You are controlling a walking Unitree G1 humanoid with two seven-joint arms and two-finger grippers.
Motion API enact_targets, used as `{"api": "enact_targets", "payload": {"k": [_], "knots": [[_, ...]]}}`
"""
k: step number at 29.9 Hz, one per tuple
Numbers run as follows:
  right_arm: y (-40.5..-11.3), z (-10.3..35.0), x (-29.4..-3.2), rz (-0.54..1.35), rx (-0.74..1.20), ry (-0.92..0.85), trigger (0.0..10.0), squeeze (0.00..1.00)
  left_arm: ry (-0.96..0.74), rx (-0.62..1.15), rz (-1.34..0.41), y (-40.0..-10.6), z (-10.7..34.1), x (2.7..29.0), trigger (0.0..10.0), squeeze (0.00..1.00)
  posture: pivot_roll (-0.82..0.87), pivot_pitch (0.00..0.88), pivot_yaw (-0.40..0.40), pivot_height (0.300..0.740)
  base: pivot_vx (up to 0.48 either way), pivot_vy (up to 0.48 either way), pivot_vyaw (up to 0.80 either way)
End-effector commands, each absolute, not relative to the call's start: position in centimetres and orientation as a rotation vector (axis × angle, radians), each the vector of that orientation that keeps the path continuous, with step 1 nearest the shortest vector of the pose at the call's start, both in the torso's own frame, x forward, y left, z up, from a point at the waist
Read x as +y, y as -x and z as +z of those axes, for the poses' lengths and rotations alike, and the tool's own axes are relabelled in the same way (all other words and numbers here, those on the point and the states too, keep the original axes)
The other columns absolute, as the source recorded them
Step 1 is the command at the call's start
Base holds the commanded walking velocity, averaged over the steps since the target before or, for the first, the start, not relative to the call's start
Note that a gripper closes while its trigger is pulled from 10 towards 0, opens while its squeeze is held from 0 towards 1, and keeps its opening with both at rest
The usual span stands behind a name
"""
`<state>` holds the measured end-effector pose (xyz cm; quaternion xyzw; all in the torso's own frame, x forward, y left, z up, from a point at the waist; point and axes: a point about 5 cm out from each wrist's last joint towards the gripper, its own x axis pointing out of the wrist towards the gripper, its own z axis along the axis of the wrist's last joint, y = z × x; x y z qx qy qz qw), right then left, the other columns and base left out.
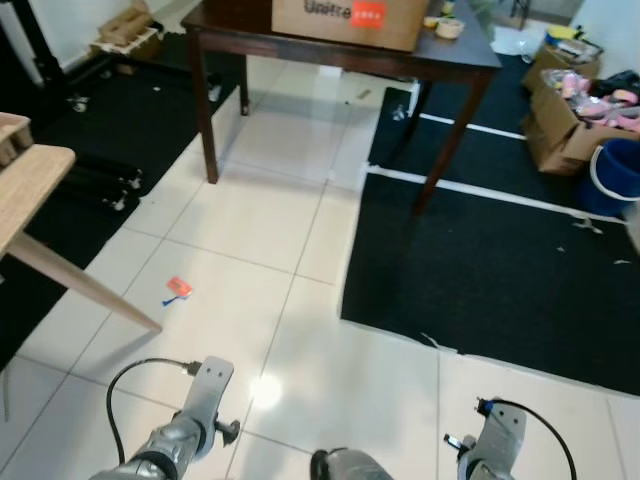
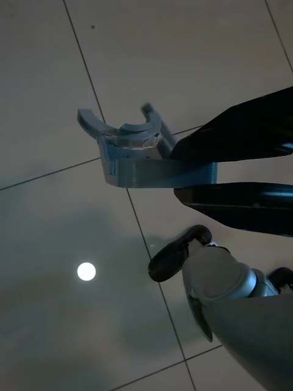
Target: Picking trash to rubbish bin
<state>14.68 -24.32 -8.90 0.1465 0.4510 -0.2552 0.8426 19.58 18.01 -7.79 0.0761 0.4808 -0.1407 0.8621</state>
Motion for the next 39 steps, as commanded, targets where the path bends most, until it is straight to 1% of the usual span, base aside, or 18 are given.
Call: {"api": "enact_targets", "payload": {"k": [1,15,17,19,28,37,39], "knots": [[-14.2,-9.2,-24.0,-0.532,0.974,-0.306,10.0,0.0,-0.169,1.029,-0.289,-19.1,-8.0,18.7,10.0,0.0,0.14,0.071,-0.038,0.74,0.0,0.0,0.0],[-13.9,-9.5,-23.3,-0.459,1.018,-0.244,10.0,0.0,-0.135,1.028,-0.304,-19.2,-8.0,18.2,10.0,0.0,0.15,0.079,-0.04,0.74,0.0,0.0,0.0],[-13.7,-9.5,-23.3,-0.459,1.023,-0.242,10.0,0.0,-0.135,1.035,-0.321,-19.0,-8.2,17.2,10.0,0.0,0.15,0.082,-0.04,0.74,0.0,0.0,0.0],[-13.6,-9.6,-23.3,-0.458,1.025,-0.24,10.0,0.0,-0.136,1.037,-0.328,-18.9,-8.2,16.9,10.0,0.0,0.15,0.082,-0.04,0.74,0.0,0.0,0.0],[-12.7,-9.8,-23.5,-0.436,1.061,-0.203,10.0,0.0,-0.136,1.035,-0.357,-19.1,-8.3,15.1,10.0,0.0,0.14,0.089,-0.042,0.74,0.255,0.0,0.0],[-12.0,-10.0,-23.7,-0.436,1.078,-0.2,10.0,0.0,-0.137,1.035,-0.369,-19.1,-8.3,14.5,10.0,0.0,0.14,0.09,-0.041,0.74,0.284,0.0,0.0],[-11.9,-10.1,-23.7,-0.429,1.088,-0.198,10.0,0.0,-0.137,1.036,-0.371,-19.0,-8.3,14.5,10.0,0.0,0.14,0.09,-0.041,0.74,0.285,0.0,-0.77]]}}
